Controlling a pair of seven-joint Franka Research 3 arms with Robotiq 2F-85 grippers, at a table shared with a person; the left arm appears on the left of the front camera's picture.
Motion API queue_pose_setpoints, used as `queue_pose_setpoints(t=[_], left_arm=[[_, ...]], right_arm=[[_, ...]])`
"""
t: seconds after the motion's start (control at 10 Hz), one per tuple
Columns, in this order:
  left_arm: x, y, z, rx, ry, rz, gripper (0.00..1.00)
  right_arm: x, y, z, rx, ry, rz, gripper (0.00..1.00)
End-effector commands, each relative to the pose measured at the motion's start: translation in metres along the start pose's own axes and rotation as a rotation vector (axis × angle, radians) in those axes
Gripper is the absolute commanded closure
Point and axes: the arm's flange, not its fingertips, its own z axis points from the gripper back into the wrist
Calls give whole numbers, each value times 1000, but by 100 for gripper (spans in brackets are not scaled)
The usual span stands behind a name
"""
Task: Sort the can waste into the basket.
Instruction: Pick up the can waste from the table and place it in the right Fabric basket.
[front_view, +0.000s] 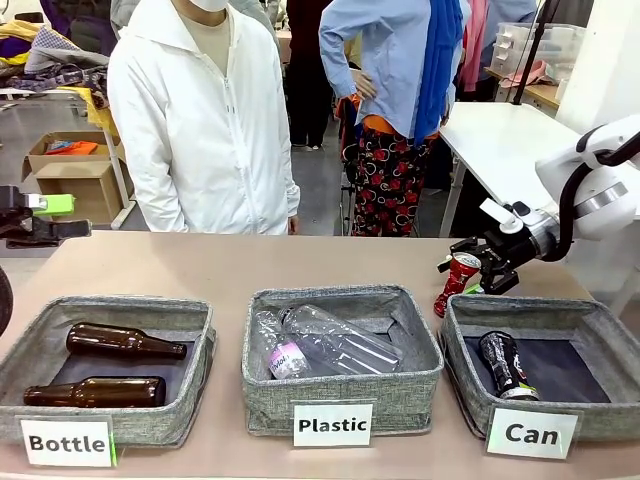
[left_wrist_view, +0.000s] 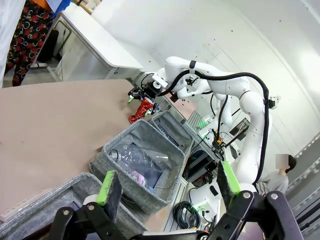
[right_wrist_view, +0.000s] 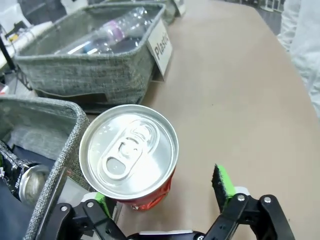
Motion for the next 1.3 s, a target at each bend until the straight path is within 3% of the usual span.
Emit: queue_pose_setpoints(t=[0.0, 0.1, 0.2, 0.3, 0.9, 1.2], left_arm=[[0, -4, 1, 10, 11, 9, 0], [0, -4, 1, 10, 11, 9, 0], [0, -4, 1, 10, 11, 9, 0], [0, -4, 1, 10, 11, 9, 0], [0, -4, 1, 10, 11, 9, 0], [0, -4, 1, 10, 11, 9, 0]], right_arm=[[1, -5, 4, 35, -12, 35, 60], [-1, -5, 5, 42, -26, 29, 100], [-1, -6, 8, 34, -34, 28, 65], [-1, -7, 8, 34, -37, 23, 100], [8, -4, 13, 10, -16, 7, 100], [64, 20, 48, -103, 14, -14, 100]])
